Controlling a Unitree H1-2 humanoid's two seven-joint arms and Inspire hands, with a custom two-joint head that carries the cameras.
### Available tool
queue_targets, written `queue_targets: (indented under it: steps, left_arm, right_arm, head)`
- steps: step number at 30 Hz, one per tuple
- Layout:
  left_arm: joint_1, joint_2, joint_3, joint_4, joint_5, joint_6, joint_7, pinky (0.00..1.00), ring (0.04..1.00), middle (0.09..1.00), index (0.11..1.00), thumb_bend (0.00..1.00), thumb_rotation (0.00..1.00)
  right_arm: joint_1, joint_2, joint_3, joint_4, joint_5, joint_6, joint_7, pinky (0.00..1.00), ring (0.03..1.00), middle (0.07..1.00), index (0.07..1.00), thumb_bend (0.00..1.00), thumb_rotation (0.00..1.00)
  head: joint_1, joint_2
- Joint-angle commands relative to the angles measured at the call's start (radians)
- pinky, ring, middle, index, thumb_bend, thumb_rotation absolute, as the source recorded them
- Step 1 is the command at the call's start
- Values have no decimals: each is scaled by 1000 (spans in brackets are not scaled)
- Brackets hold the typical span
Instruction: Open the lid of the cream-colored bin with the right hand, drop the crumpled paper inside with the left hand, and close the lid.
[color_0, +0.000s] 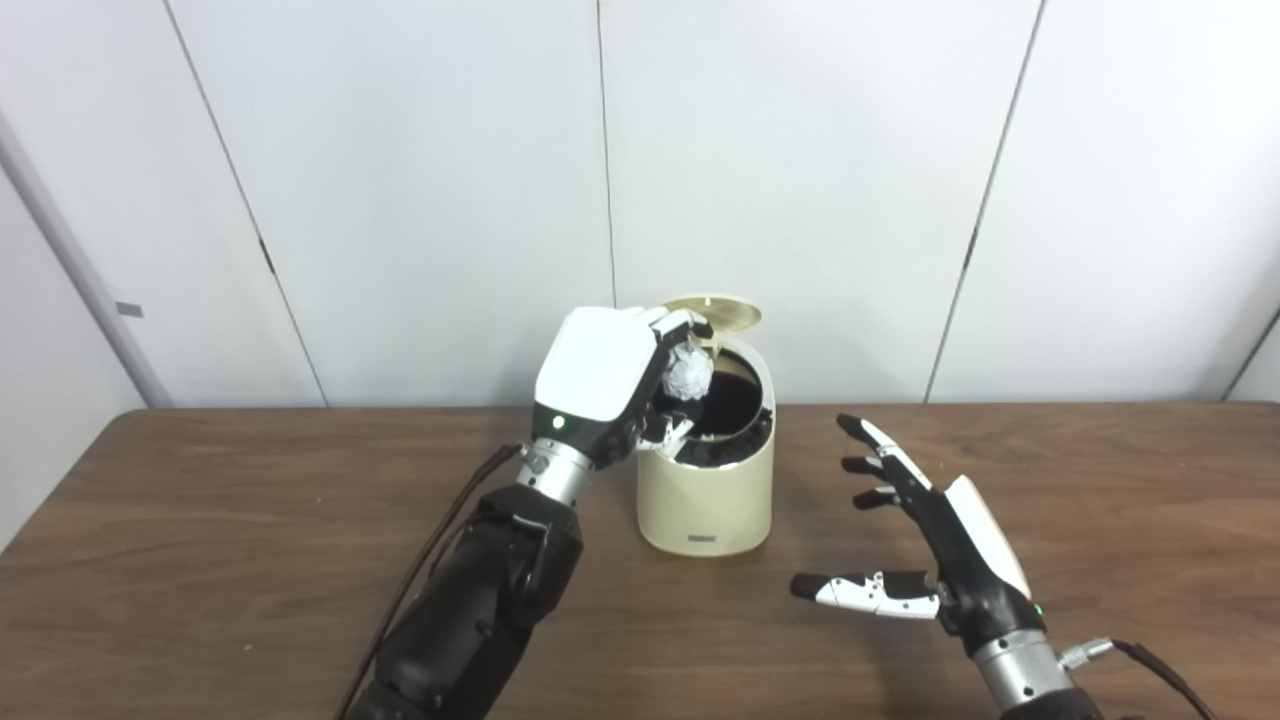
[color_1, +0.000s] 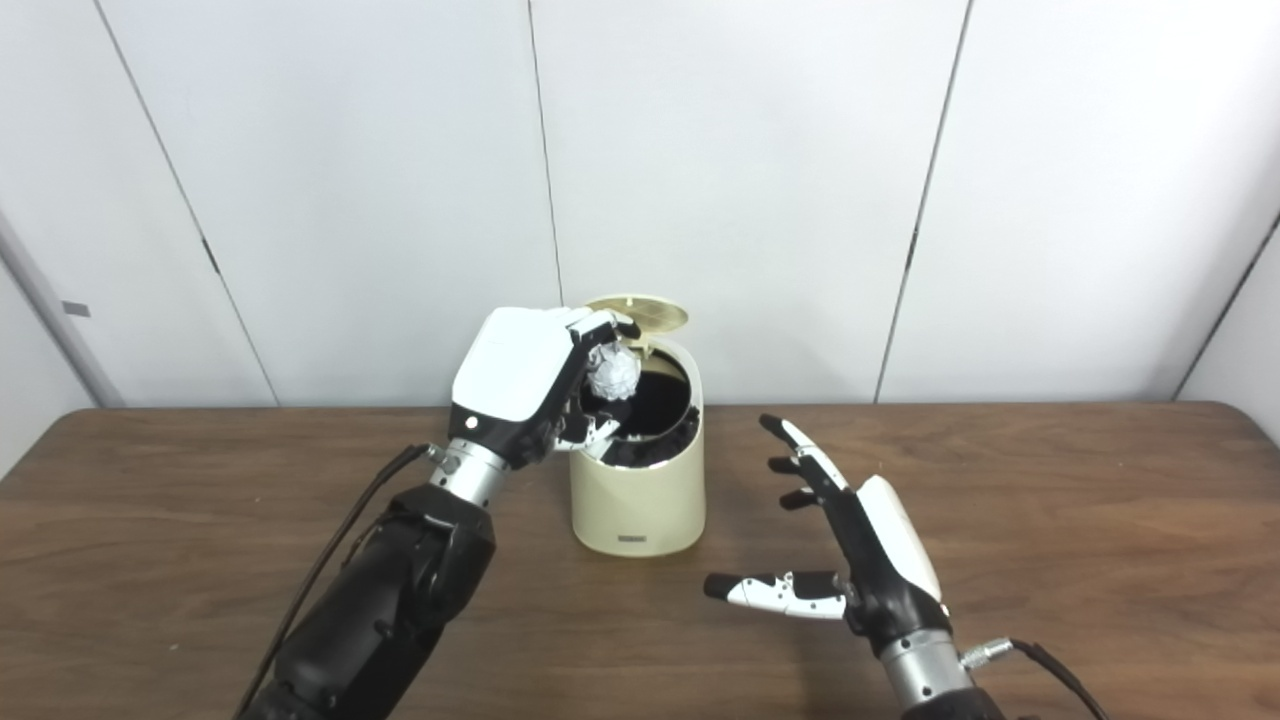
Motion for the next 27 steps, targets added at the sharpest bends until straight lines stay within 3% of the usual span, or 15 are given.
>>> queue_targets:
  steps: [1,27]
  left_arm:
    - [-37,19,4,-28,-7,-1,3,519,599,654,697,918,60]
    - [-23,25,12,-76,-63,-16,-28,517,600,648,664,841,68]
  right_arm:
    - [-27,-3,-3,-40,-3,-11,-11,678,824,927,920,760,305]
    - [-26,3,-2,-51,13,7,2,673,830,930,920,761,279]
  head:
    - [-1,1]
    - [5,13]
